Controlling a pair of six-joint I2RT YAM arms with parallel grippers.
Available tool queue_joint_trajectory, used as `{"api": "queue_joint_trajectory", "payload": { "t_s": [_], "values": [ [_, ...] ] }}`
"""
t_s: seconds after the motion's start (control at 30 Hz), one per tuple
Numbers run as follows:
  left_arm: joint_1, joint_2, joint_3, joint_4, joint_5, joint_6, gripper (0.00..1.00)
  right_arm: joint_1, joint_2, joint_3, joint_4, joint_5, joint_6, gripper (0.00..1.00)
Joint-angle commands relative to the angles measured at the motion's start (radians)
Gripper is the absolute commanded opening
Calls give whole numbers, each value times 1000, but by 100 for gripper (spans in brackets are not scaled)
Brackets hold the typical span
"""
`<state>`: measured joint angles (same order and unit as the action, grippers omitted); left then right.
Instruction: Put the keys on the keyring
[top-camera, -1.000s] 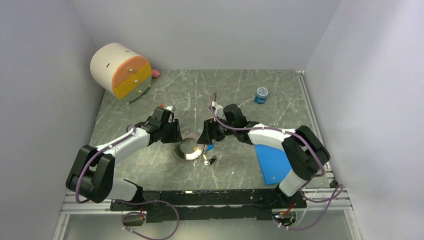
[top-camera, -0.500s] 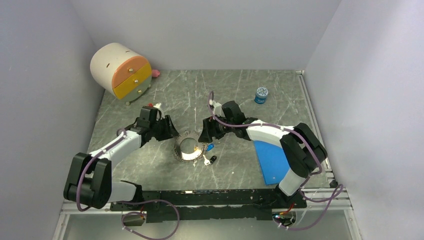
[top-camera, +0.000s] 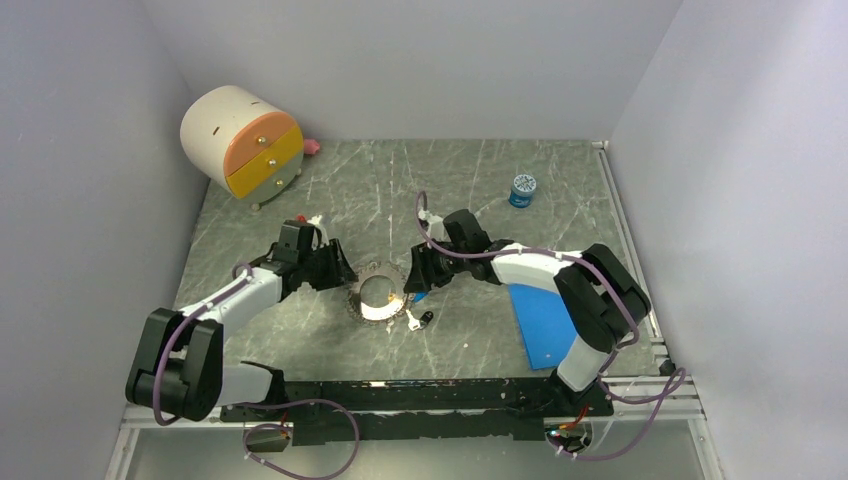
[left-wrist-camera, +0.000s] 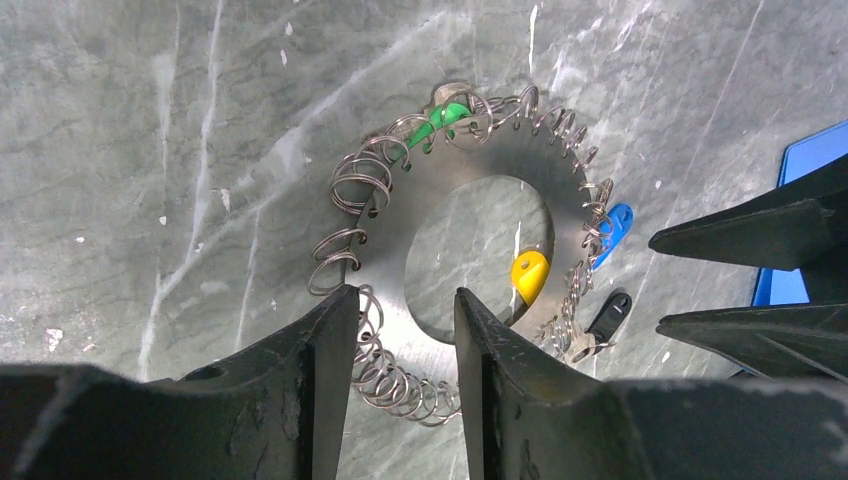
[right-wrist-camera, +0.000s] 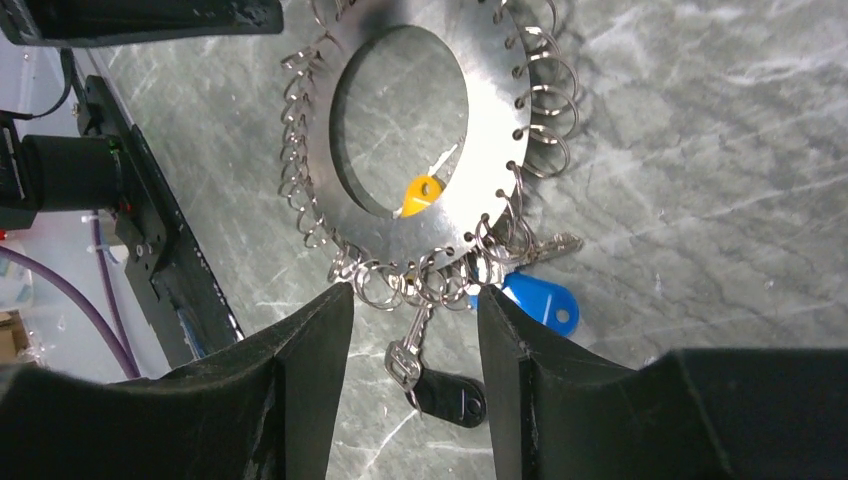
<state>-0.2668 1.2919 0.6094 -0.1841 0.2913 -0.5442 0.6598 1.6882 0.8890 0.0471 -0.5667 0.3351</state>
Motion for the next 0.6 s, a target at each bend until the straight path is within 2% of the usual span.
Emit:
{"api": "queue_joint_trajectory", "payload": {
  "t_s": [0.0,0.27,0.47,0.57],
  "values": [
    [2,-39,18,-10,-24,0,44,-2,-3,-11,21,-11,14,52],
    [-1,-21,52,-119,-46,16,40,0,30,10,41,-44,31,50],
    [-37,18,84,-185,-81,29,46,0,37,24,34,-48,23,50],
    [-65,58,116,-213,-134,39,46,0,39,24,37,-49,24,49]
  ]
}}
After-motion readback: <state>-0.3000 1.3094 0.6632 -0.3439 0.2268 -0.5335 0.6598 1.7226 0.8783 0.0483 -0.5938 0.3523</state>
